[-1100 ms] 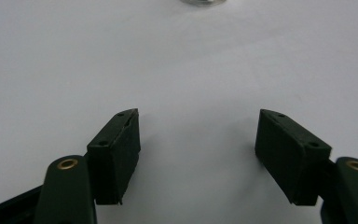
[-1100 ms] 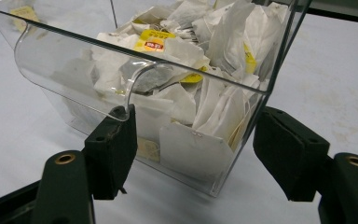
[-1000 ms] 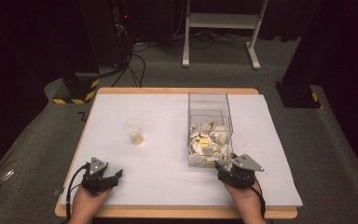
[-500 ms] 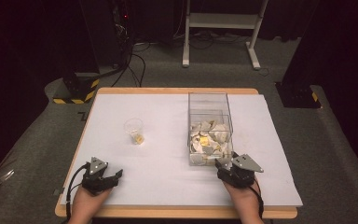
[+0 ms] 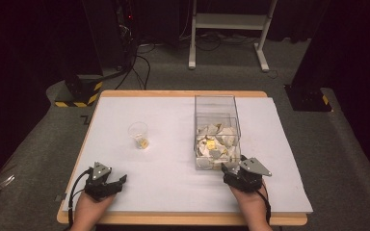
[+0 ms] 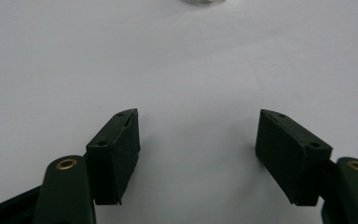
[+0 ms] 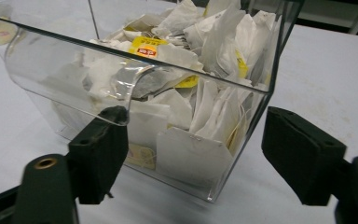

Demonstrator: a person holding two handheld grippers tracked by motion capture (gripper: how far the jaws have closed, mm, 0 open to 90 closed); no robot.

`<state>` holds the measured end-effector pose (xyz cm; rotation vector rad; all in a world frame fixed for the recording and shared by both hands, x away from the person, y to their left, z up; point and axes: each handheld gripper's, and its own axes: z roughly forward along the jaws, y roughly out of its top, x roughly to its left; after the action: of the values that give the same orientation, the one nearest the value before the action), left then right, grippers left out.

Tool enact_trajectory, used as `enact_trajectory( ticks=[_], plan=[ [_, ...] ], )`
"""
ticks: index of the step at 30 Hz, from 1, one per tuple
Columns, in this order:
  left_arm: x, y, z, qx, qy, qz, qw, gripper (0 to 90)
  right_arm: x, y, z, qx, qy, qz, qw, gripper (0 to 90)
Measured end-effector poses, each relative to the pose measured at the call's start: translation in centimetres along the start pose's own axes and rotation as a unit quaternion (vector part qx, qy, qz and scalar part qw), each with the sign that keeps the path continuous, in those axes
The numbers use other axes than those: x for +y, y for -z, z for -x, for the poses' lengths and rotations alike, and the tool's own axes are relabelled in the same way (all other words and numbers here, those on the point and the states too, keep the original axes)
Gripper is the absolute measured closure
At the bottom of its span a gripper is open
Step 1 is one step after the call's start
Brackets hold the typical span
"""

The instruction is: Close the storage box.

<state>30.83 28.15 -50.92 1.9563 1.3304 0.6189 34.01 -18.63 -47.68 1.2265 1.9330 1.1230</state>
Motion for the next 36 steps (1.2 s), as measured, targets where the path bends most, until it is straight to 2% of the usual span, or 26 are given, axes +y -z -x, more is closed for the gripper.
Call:
enact_trajectory(
  ticks=[9,18,26,36],
  plan=[
    [0.0,0.0,0.0,0.001,0.0,0.0,1.0,30.8,0.3,-0.8,-0.2,-0.018,-0.001,0.001,0.9998,11.7],
    [0.0,0.0,0.0,-0.001,-0.001,0.0,1.0,30.8,0.9,-1.9,0.1,-0.031,-0.017,0.0,0.9994,10.7],
    [0.0,0.0,0.0,0.0,-0.003,-0.001,1.0,30.8,1.7,-3.5,0.3,-0.051,-0.03,0.0,0.9983,10.9],
    [0.0,0.0,0.0,0.0,-0.003,-0.001,1.0,30.8,2.7,-5.3,0.8,-0.063,-0.047,-0.005,0.9969,11.3]
  ],
)
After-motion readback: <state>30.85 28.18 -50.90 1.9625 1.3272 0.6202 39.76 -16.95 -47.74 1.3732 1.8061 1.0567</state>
